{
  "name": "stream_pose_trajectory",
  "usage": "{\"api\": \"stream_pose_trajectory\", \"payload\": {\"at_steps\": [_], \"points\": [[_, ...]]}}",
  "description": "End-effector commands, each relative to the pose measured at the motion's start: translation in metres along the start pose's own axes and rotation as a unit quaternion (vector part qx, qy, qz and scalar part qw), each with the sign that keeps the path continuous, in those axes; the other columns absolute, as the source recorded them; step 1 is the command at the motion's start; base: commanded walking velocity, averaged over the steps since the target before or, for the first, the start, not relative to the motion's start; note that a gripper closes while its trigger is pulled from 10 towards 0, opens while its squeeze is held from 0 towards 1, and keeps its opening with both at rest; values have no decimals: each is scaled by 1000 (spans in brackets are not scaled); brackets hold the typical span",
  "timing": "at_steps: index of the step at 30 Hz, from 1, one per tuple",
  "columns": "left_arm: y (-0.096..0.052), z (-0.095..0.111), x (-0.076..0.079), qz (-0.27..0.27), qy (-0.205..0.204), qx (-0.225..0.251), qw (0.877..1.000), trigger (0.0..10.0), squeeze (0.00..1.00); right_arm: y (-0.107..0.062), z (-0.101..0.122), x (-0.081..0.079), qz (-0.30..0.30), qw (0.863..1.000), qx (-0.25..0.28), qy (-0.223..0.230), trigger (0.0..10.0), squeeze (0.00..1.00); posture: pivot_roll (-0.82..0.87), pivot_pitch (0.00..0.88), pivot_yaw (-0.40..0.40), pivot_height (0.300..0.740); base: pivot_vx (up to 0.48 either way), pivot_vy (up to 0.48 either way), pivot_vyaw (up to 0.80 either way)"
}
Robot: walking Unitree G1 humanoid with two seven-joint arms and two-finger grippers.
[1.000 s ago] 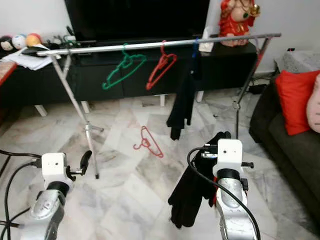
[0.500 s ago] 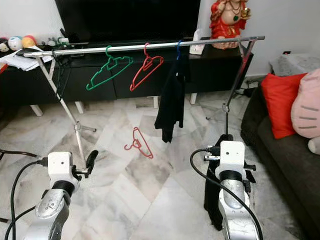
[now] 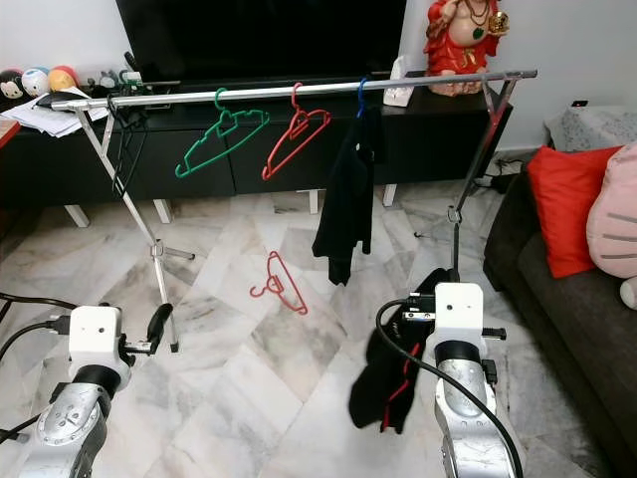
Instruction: Hang hanger
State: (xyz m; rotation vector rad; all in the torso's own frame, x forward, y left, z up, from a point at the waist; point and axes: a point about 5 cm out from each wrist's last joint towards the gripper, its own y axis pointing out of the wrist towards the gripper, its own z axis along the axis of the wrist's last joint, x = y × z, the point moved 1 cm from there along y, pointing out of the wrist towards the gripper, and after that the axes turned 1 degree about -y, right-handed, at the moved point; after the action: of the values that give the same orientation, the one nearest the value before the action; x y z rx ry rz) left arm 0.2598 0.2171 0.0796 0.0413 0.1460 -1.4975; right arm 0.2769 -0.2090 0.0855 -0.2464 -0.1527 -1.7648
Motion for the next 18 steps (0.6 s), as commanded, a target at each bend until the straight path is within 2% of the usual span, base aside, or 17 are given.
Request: {"api": "stream_pose_trajectory", "payload": {"at_steps": [1,6,9,13,18], "points": [[3,3,3,0,-1,3,1000,10000,0,0,2,-3,5,1000,9,0,10000,0,-117,0,4,740,0,0,0],[7,6,4,4,-13,6,1000,10000,0,-1,-1,-6,12,1000,4,-10,10000,0,-116,0,5,740,202,0,0],[10,10,-1,12,-19,12,1000,10000,0,-2,-6,-10,22,1000,-4,-21,10000,0,-110,0,7,740,266,0,0],[11,14,-3,12,-9,19,1000,10000,0,-3,-9,-13,30,999,-8,-18,10000,0,-105,0,8,740,274,0,800],[11,14,-2,11,-11,18,1000,10000,0,-3,-10,-14,29,999,-11,-4,10000,0,-108,0,11,740,284,0,0]]}}
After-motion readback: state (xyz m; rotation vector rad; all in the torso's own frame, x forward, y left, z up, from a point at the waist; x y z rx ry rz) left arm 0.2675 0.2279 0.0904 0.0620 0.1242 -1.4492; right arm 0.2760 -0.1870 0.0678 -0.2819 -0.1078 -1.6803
